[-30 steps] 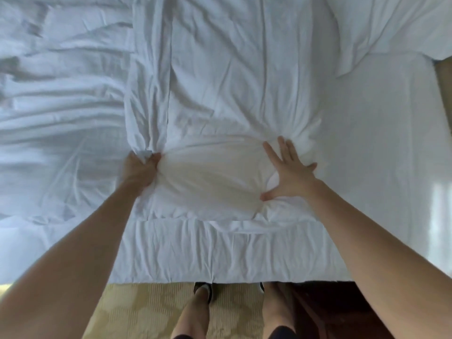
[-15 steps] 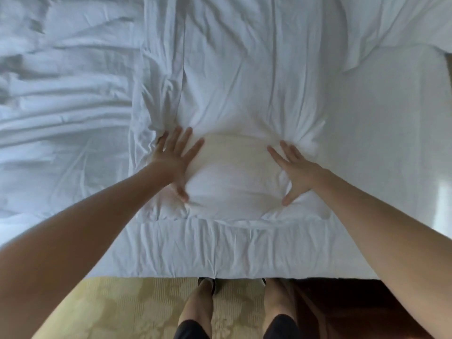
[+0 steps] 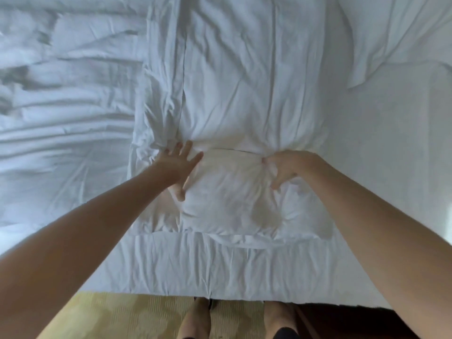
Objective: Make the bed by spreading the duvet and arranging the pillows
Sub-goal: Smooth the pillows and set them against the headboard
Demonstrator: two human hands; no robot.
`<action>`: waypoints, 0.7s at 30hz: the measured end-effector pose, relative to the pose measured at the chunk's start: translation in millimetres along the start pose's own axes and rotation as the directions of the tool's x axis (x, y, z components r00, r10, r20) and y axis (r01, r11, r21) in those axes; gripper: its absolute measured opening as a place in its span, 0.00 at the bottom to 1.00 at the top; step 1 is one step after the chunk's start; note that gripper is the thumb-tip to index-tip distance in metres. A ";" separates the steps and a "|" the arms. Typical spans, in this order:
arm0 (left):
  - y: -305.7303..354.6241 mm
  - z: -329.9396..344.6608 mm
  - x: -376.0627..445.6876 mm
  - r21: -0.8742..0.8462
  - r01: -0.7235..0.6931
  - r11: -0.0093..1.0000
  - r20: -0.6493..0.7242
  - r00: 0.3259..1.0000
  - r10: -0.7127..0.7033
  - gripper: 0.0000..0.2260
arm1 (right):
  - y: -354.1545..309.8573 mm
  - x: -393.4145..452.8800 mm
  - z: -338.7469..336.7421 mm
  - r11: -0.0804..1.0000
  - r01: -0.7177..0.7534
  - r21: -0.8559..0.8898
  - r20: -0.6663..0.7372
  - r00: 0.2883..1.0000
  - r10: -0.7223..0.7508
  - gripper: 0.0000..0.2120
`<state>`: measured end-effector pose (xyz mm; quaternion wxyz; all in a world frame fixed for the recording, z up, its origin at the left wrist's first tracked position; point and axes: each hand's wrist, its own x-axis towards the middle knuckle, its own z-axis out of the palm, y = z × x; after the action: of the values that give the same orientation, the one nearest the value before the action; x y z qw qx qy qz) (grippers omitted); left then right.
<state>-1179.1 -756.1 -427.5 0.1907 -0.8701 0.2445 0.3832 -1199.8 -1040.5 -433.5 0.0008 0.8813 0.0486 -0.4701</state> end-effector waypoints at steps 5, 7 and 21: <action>-2.6 -50.7 11.2 -0.022 0.014 1.000 -0.486 0.874 -0.022 0.56 | 6.1 -0.8 -37.2 0.995 -0.084 0.061 -0.470 0.877 0.103 0.58; -10.9 -45.2 31.9 -0.008 0.015 1.000 -0.480 0.877 -0.017 0.62 | 12.5 11.9 -23.4 0.991 -0.126 0.034 -0.398 0.908 0.129 0.68; -69.0 -132.6 114.0 -0.106 -0.046 0.993 -0.651 0.758 -0.034 0.57 | 43.1 66.3 -136.0 0.981 -0.092 0.168 -0.606 0.776 0.177 0.63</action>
<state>-996.7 -801.1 -420.2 0.0420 -0.9577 0.2757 0.0706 -1046.7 -1071.4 -414.5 -0.0384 0.9858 -0.0475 -0.1565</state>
